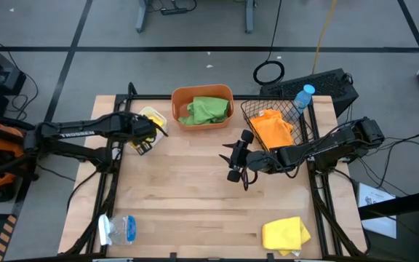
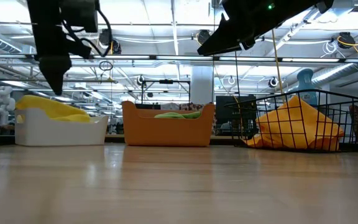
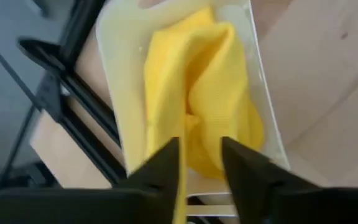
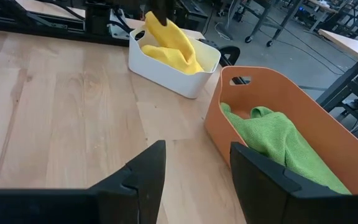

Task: Sort microfiber towel by color & place in baskets
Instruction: Put the left yellow towel into the white bin

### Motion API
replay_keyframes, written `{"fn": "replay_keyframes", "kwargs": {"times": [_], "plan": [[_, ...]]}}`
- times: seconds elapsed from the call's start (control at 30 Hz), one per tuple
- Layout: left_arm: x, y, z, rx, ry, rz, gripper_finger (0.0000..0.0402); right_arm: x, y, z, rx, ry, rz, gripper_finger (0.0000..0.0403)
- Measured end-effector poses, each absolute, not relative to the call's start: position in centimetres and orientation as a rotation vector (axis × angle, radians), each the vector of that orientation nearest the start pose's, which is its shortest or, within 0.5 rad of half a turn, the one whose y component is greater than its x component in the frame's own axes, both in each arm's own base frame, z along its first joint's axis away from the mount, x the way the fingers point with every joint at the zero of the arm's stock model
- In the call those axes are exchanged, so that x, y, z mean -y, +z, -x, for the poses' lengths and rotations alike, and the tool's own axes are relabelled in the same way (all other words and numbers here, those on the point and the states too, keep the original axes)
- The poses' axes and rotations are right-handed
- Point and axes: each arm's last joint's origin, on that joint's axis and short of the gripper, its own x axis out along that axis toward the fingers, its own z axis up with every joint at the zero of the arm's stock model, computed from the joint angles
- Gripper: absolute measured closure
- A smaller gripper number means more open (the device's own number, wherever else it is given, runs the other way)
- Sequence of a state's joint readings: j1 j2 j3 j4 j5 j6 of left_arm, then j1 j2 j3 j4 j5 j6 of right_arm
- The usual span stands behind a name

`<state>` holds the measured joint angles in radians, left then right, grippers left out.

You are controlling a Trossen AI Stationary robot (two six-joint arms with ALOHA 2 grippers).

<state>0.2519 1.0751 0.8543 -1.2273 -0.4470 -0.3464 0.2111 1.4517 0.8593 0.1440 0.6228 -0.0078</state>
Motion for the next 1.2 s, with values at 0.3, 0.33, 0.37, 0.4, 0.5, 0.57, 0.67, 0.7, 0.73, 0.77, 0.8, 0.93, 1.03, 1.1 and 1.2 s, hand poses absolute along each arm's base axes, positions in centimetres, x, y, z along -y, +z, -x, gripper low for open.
{"fn": "replay_keyframes", "kwargs": {"times": [0.3,0.33,0.37,0.4,0.5,0.57,0.67,0.7,0.73,0.77,0.8,0.93,1.03,1.1,1.2], "plan": [[-8.2,22.3,-16.9,-1.443,0.971,0.158,0.0388,-4.8,23.9,-30.4,-0.414,-0.403,0.191,0.0234],[-8.5,21.9,-17.0,-1.463,0.978,0.166,0.0388,-4.8,23.9,-30.4,-0.414,-0.403,0.191,0.0234],[-8.8,21.6,-17.1,-1.483,0.981,0.178,0.0387,-4.8,23.9,-30.4,-0.414,-0.403,0.191,0.0234],[-9.0,21.2,-17.3,-1.505,0.980,0.192,0.0387,-4.8,23.9,-30.4,-0.414,-0.403,0.191,0.0234],[-9.7,20.2,-17.7,-1.542,0.971,0.241,0.0387,-4.8,23.9,-30.4,-0.416,-0.403,0.192,0.0234],[-10.1,19.6,-18.3,-1.544,0.939,0.260,0.0387,-4.8,23.9,-30.4,-0.416,-0.403,0.192,0.0234],[-10.5,18.9,-19.2,-1.507,0.865,0.278,0.0387,-4.8,23.9,-30.4,-0.419,-0.402,0.194,0.0234],[-10.6,18.9,-19.5,-1.494,0.846,0.275,0.0387,-4.8,23.8,-30.4,-0.422,-0.402,0.195,0.0234],[-10.6,18.9,-19.6,-1.491,0.836,0.269,0.0387,-4.8,23.8,-30.4,-0.424,-0.402,0.196,0.0234],[-10.6,19.1,-19.6,-1.491,0.832,0.269,0.0387,-4.8,23.8,-30.4,-0.427,-0.402,0.197,0.0234],[-10.6,19.5,-19.7,-1.493,0.829,0.270,0.0387,-4.8,23.7,-30.4,-0.432,-0.403,0.196,0.0234],[-10.2,22.2,-19.5,-1.562,0.824,0.305,0.0387,-4.8,23.5,-30.2,-0.454,-0.407,0.186,0.0234],[-9.8,24.4,-19.2,-1.584,0.856,0.299,0.0387,-4.8,23.5,-30.2,-0.453,-0.408,0.181,0.0234],[-9.5,25.5,-18.8,-1.555,0.877,0.264,0.0387,-4.8,23.5,-30.2,-0.452,-0.409,0.174,0.0234],[-9.3,26.1,-18.4,-1.530,0.877,0.235,0.0387,-4.8,23.5,-30.2,-0.452,-0.410,0.171,0.0234]]}}
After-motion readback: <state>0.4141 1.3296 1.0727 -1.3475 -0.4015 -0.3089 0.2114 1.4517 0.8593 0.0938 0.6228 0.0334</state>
